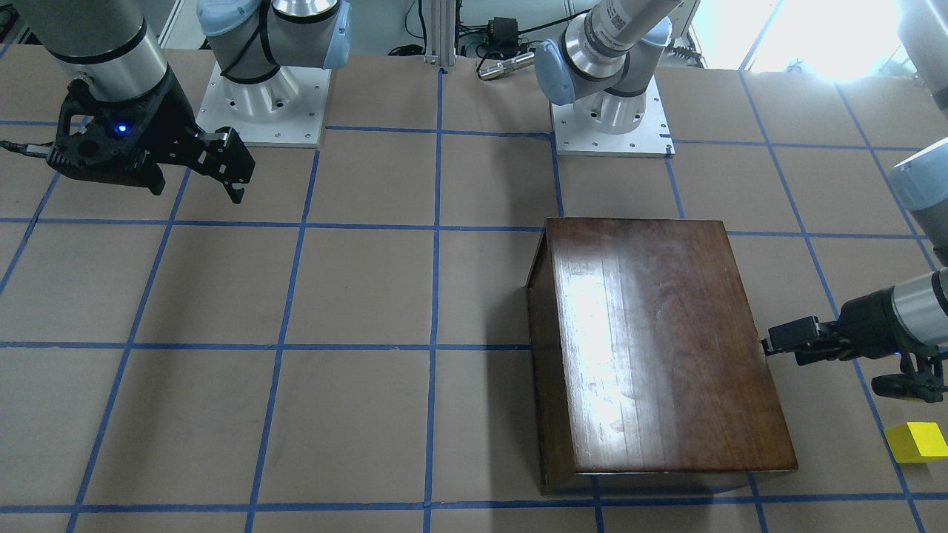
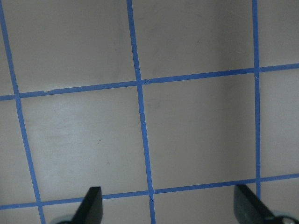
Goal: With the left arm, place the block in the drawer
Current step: 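Close the left gripper on the white drawer handle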
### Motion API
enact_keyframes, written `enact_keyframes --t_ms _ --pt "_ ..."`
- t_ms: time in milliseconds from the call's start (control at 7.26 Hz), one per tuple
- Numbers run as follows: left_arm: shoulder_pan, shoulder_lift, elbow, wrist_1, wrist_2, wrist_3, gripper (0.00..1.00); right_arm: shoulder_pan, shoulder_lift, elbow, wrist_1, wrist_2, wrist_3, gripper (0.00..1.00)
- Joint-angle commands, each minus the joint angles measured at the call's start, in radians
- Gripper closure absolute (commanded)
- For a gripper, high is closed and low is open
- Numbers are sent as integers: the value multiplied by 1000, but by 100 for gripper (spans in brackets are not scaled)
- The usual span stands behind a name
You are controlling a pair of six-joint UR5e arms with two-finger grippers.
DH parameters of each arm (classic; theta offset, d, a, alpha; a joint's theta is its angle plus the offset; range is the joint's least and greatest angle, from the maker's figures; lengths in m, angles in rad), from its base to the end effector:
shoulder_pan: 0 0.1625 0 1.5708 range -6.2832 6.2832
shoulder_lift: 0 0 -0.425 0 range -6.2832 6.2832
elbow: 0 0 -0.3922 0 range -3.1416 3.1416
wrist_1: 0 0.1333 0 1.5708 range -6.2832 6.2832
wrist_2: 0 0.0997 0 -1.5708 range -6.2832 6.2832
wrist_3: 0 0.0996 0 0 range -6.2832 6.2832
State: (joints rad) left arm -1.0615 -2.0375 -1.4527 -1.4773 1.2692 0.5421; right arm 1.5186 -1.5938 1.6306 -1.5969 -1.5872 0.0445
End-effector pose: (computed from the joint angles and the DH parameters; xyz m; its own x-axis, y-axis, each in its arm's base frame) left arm 0.1661 -0.6315 0.2909 -0.9263 -0.0190 0.3764 0.0071 0.9977 0.0679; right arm 0.1064 -0.4870 0.4723 -0.9952 0.0964 0.0169 0.0965 0.9953 0.0100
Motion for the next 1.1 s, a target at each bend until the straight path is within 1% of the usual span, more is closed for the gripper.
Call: enact_keyframes --t_ms 0,551,964 --pt "0 -16 -2 8 -1 -1 0 0 0 0 0 1 0 0" --pt "0 -23 -20 5 -1 -2 0 0 0 0 0 1 0 0" --pt "0 -23 -18 8 4 1 7 0 0 0 0 1 0 0"
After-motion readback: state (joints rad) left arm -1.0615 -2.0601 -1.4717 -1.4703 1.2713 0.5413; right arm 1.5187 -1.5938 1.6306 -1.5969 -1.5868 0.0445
